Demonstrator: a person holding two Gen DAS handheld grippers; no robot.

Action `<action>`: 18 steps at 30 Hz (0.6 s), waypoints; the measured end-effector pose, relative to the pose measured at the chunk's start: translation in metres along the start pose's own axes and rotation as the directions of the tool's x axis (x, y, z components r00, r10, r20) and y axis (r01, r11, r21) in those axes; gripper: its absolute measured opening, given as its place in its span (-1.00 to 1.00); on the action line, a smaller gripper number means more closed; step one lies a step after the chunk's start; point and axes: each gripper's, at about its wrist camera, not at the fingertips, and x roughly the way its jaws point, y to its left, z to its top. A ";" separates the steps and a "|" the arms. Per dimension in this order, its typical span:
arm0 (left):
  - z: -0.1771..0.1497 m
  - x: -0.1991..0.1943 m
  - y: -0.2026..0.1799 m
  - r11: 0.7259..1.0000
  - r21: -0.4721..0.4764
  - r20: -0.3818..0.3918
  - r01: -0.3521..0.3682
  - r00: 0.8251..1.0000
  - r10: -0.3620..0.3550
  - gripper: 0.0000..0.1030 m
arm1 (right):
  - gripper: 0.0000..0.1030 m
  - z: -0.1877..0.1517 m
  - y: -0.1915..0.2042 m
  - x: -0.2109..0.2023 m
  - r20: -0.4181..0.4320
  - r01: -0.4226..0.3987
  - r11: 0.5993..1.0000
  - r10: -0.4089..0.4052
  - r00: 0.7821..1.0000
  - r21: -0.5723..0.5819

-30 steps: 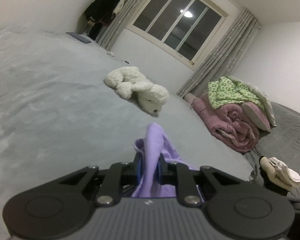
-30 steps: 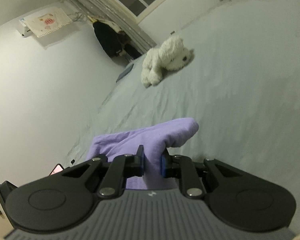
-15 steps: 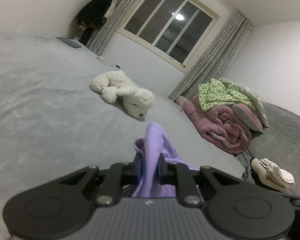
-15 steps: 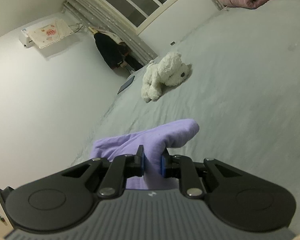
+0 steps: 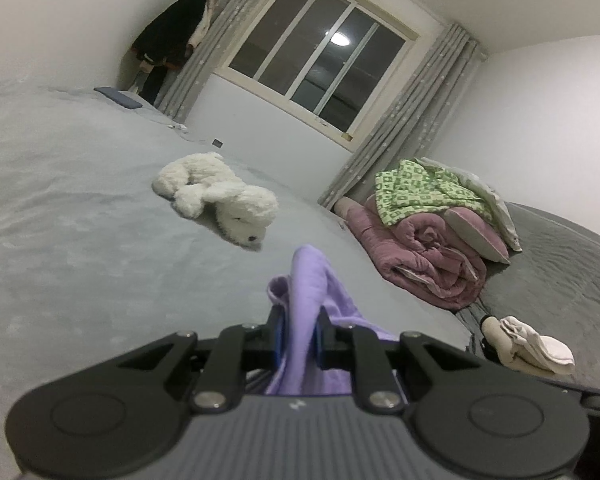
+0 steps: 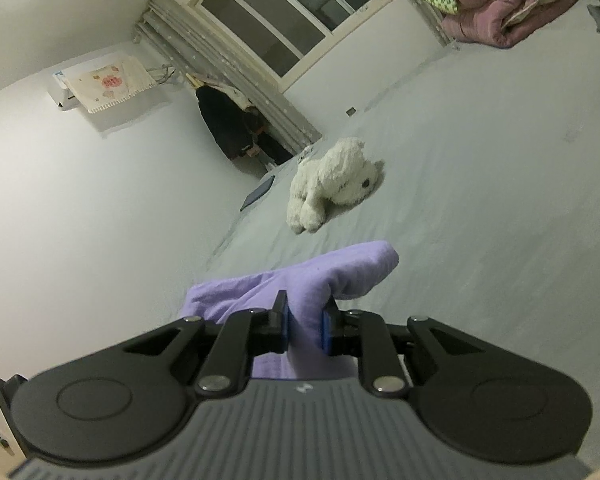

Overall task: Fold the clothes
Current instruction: 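Carry the lifted pants with both grippers toward the stack of folded clothes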

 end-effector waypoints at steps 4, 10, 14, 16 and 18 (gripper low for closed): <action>-0.004 0.006 -0.017 1.000 0.012 -0.002 0.018 1.000 -0.018 -0.72 | -0.63 0.009 -0.006 -0.012 0.020 0.006 1.000 -0.006 1.000 -0.014; -0.007 0.026 -0.052 0.998 0.019 -0.023 0.062 0.998 -0.062 -0.72 | -0.63 0.028 -0.019 -0.034 0.078 0.029 0.999 -0.027 0.997 -0.025; -0.007 0.039 -0.076 0.995 0.026 -0.030 0.098 0.995 -0.097 -0.72 | -0.63 0.042 -0.026 -0.048 0.126 0.051 0.998 -0.047 0.991 -0.036; -0.007 0.046 -0.088 0.993 0.030 -0.035 0.115 0.993 -0.114 -0.72 | -0.63 0.049 -0.029 -0.056 0.149 0.060 0.998 -0.054 0.987 -0.036; -0.006 0.053 -0.100 0.991 0.035 -0.041 0.132 0.991 -0.131 -0.72 | -0.63 0.057 -0.034 -0.062 0.168 0.065 0.997 -0.059 0.984 -0.030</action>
